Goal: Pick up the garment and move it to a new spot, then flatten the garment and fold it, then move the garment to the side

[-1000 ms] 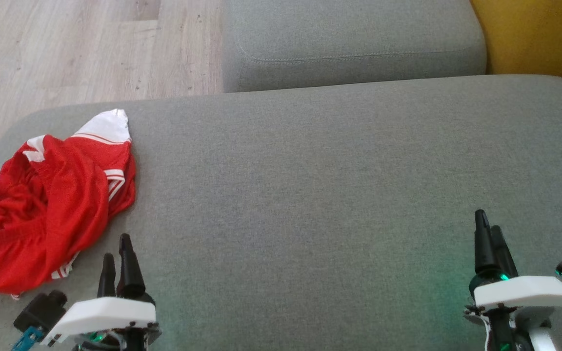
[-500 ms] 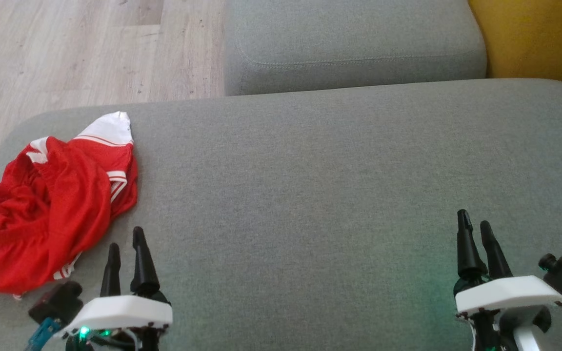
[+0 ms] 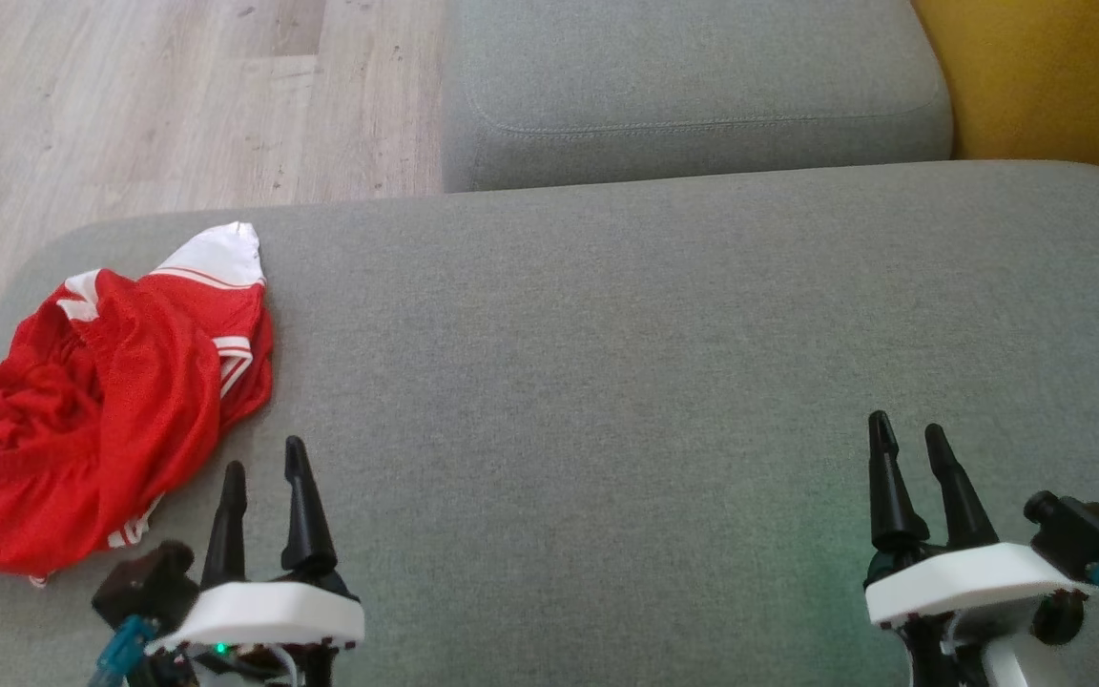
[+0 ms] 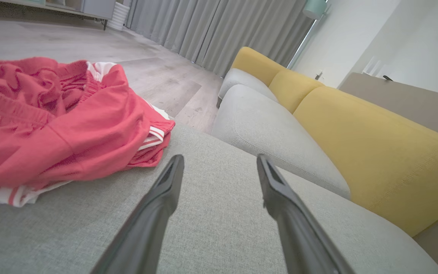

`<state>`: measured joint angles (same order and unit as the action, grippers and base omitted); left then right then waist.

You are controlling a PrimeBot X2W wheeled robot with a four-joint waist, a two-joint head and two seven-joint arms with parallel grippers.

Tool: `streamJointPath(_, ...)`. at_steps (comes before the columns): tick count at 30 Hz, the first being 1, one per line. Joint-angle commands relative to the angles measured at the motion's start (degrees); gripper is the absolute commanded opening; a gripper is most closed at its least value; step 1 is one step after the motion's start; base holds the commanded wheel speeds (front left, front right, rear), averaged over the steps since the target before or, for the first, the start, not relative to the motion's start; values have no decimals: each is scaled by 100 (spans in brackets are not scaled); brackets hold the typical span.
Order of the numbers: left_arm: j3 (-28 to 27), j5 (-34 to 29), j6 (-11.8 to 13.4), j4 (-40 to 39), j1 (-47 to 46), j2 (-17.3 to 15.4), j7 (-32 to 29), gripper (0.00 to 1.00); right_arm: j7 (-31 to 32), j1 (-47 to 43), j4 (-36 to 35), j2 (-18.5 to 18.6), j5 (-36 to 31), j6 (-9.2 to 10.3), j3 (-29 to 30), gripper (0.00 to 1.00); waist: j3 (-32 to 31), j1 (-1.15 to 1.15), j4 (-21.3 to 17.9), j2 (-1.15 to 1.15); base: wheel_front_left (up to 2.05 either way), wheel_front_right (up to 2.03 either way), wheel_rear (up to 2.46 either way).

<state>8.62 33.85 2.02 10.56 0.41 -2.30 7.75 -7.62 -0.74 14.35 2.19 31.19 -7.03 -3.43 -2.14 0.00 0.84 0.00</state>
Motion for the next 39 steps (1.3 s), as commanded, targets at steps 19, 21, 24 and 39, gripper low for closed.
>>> streamJointPath(19,198,-1501,187,-309,-119,-51,385,100,-395,51,-133,60,-1578,-39,-227,100,-102,0,-5,0,0,0,0)
streamJointPath(21,214,-1619,205,-307,-110,-51,418,100,-429,47,-138,61,-1731,-40,-252,100,-107,0,1,0,0,0,0)
streamJointPath(24,235,-1776,231,-288,-104,-52,469,100,-480,39,-148,62,-1963,-41,-277,100,-114,0,12,0,0,0,0)
streamJointPath(39,376,-2759,409,-152,-105,-57,720,100,-733,0,-111,68,-3021,-46,-237,100,-135,0,29,0,0,0,0)
